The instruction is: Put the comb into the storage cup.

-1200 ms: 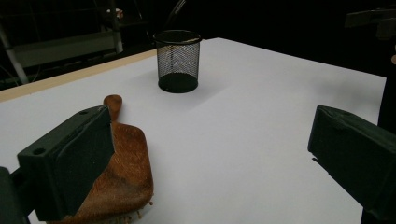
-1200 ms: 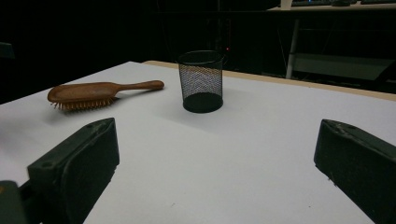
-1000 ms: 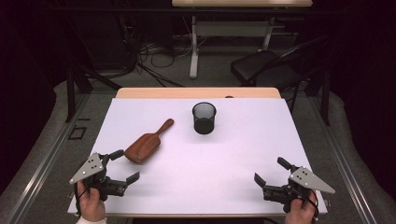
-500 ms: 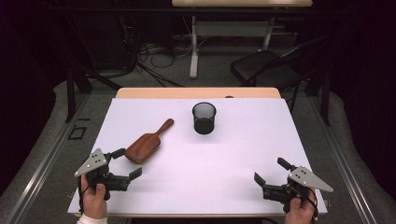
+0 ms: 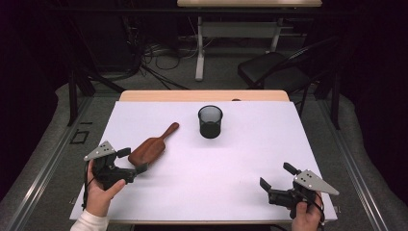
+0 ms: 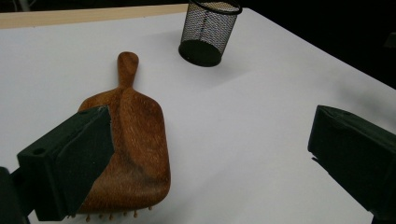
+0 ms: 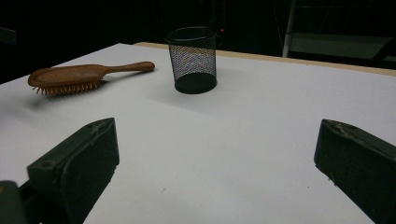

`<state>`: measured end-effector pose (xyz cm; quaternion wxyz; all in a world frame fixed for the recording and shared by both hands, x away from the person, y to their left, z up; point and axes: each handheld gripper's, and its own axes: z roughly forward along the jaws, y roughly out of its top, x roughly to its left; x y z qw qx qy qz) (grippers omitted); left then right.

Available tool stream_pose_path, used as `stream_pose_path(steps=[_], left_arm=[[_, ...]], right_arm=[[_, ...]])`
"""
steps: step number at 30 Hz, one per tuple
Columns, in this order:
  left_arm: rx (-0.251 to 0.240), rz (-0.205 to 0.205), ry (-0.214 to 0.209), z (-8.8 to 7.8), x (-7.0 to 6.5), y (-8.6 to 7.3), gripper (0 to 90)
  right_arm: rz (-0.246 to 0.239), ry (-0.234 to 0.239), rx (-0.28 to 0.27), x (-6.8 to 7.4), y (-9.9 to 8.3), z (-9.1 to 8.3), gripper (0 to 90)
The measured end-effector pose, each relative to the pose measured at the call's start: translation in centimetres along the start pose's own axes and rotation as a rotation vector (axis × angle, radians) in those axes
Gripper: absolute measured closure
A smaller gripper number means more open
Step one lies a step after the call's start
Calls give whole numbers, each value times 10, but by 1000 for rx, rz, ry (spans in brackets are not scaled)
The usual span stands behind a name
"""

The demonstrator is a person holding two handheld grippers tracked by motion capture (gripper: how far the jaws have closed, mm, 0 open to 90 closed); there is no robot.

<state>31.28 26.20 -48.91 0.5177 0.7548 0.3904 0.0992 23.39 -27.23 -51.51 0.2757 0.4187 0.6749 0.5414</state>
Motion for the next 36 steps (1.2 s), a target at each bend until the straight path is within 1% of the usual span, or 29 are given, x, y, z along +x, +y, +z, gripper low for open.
stream_pose_path(steps=[2,5,6,7,8,10,13,15,18,22,23,25,27,29,31,32,33,36], left_arm=[[1,3,16,2,1,5,7],[-7,3,48,2,4,13,80],[-5,-3,60,3,5,16,86],[-1,-12,68,4,6,19,86],[4,-16,73,5,7,22,86],[12,-12,84,7,8,27,92],[34,-6,94,12,9,36,142],[42,3,101,14,9,42,150],[47,-10,117,17,10,51,153],[55,-30,113,22,13,62,162],[53,-38,120,24,13,65,176],[58,-43,138,26,15,68,196],[55,-58,148,28,17,72,242],[54,-65,160,30,19,74,247],[54,-69,165,32,21,76,276],[54,-75,175,33,22,77,286],[54,-74,180,33,22,78,309],[48,-95,198,36,24,81,363]], right_arm=[[-4,0,0,0,0,1,0],[-5,0,2,-1,-1,1,0],[4,0,9,-1,-1,1,0],[0,-3,10,-2,-1,1,0],[8,-4,8,-3,-2,2,0],[17,-4,11,-4,-3,2,0],[25,-5,11,-6,-3,1,0],[24,-5,10,-7,-3,2,1],[30,-8,19,-7,-3,3,4],[25,-7,20,-7,-4,3,4],[25,-8,20,-7,-4,3,4],[27,-5,20,-7,-4,4,4],[30,-3,28,-7,-4,4,4],[32,0,34,-7,-5,4,4],[31,1,35,-7,-5,5,4],[27,0,35,-7,-5,5,4],[30,1,34,-6,-5,5,4],[28,0,34,-6,-5,6,4]])
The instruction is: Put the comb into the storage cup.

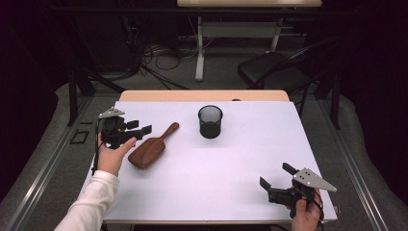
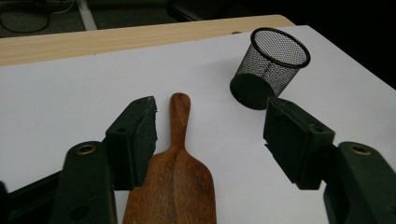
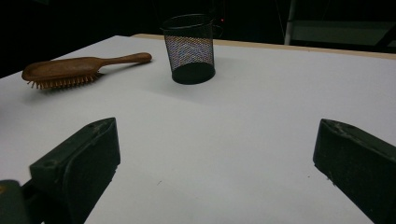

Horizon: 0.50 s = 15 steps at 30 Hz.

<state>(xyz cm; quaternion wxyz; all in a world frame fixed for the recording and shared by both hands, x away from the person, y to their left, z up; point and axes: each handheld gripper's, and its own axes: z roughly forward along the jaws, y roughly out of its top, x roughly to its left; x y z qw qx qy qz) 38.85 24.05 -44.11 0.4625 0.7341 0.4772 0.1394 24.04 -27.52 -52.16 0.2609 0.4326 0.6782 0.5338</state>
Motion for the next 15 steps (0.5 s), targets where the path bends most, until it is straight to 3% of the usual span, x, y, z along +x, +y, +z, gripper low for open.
stream_pose_path(steps=[2,4,9,13,15], left_arm=[[7,-19,13,2,1,3,381],[15,-16,12,5,1,5,443],[33,-12,45,13,2,11,467],[34,-70,58,21,5,14,479],[44,-76,74,24,5,15,479]], right_arm=[[0,0,0,0,0,0,4],[-1,0,0,0,0,1,5],[0,1,6,2,0,3,9],[-15,-2,7,3,0,4,9],[-16,-4,7,2,0,4,9]])
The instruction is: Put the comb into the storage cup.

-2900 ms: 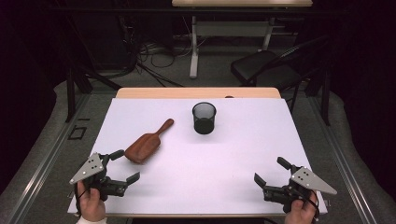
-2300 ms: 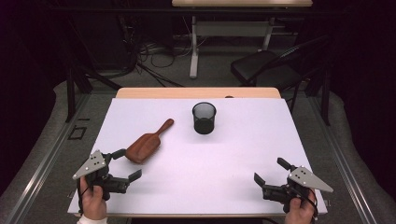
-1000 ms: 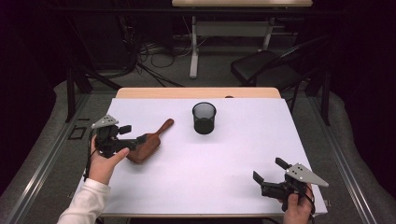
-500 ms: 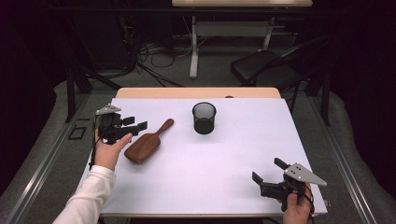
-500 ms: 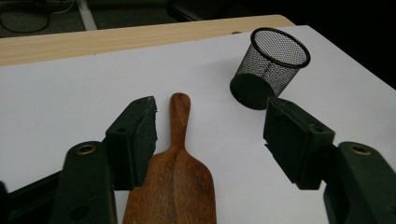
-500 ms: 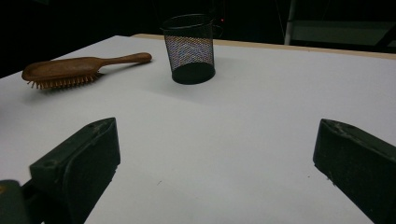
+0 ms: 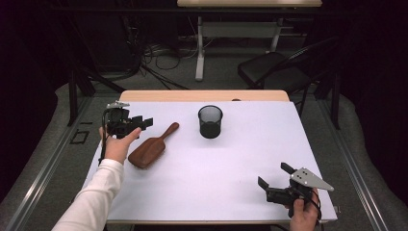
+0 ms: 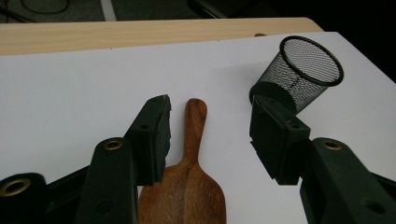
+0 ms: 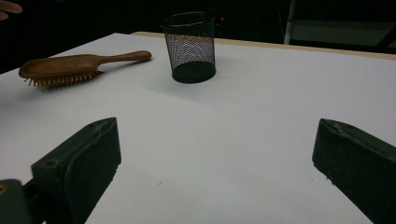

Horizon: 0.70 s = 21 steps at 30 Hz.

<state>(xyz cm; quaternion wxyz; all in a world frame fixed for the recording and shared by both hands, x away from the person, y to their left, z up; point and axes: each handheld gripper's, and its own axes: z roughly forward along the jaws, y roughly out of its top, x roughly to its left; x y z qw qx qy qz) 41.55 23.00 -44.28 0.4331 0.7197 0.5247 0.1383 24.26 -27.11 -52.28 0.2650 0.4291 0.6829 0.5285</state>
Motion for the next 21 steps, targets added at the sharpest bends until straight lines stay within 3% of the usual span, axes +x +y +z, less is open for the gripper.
stream_pose_path(steps=[10,21], left_arm=[[55,-41,58,24,3,5,482],[83,-89,89,45,4,7,630]], right_arm=[[-1,-10,-1,0,0,1,11],[0,-4,6,0,-1,1,11]])
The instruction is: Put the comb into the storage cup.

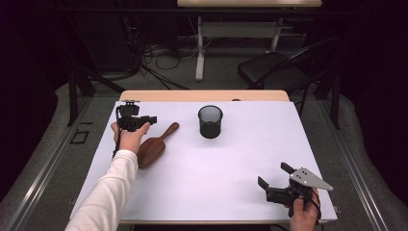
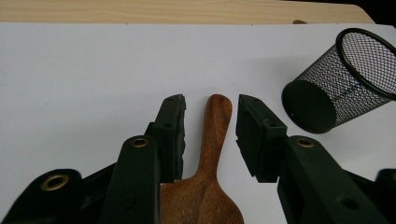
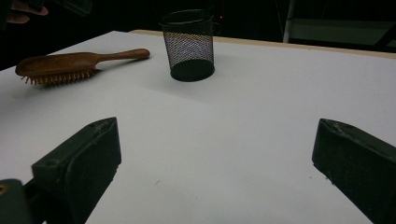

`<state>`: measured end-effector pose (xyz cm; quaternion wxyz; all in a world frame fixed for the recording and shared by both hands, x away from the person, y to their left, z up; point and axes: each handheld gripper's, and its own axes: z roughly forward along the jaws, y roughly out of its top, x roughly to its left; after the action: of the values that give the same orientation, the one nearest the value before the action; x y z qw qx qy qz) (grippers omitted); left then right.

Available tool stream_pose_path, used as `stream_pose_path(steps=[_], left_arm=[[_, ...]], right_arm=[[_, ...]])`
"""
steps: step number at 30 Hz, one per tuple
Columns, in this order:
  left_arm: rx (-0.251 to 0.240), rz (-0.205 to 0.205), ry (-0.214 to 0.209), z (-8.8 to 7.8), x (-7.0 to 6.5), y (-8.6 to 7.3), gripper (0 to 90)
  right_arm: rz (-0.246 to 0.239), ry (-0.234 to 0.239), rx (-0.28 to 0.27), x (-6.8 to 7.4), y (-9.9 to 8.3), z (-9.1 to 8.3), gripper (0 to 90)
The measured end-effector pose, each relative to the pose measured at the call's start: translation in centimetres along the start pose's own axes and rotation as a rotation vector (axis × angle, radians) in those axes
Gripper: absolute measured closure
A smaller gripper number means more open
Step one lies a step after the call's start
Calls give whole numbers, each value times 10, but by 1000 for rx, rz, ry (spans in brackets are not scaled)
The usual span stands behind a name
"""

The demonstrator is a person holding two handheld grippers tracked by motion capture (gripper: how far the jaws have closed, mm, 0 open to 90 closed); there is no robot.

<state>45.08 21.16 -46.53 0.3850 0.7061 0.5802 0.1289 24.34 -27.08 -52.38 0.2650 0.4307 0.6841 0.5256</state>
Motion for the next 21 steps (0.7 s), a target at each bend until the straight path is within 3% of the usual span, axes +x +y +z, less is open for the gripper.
stream_pose_path(steps=[7,15,19,21], left_arm=[[49,-30,34,13,2,1,749],[81,-33,57,25,-3,6,892],[112,-18,78,35,-7,6,900],[117,-29,80,38,-6,6,900]], right_arm=[[-3,2,4,-1,0,0,11],[0,4,3,-1,-1,0,12],[2,6,4,-2,-1,0,13],[3,7,5,-2,-1,0,13]])
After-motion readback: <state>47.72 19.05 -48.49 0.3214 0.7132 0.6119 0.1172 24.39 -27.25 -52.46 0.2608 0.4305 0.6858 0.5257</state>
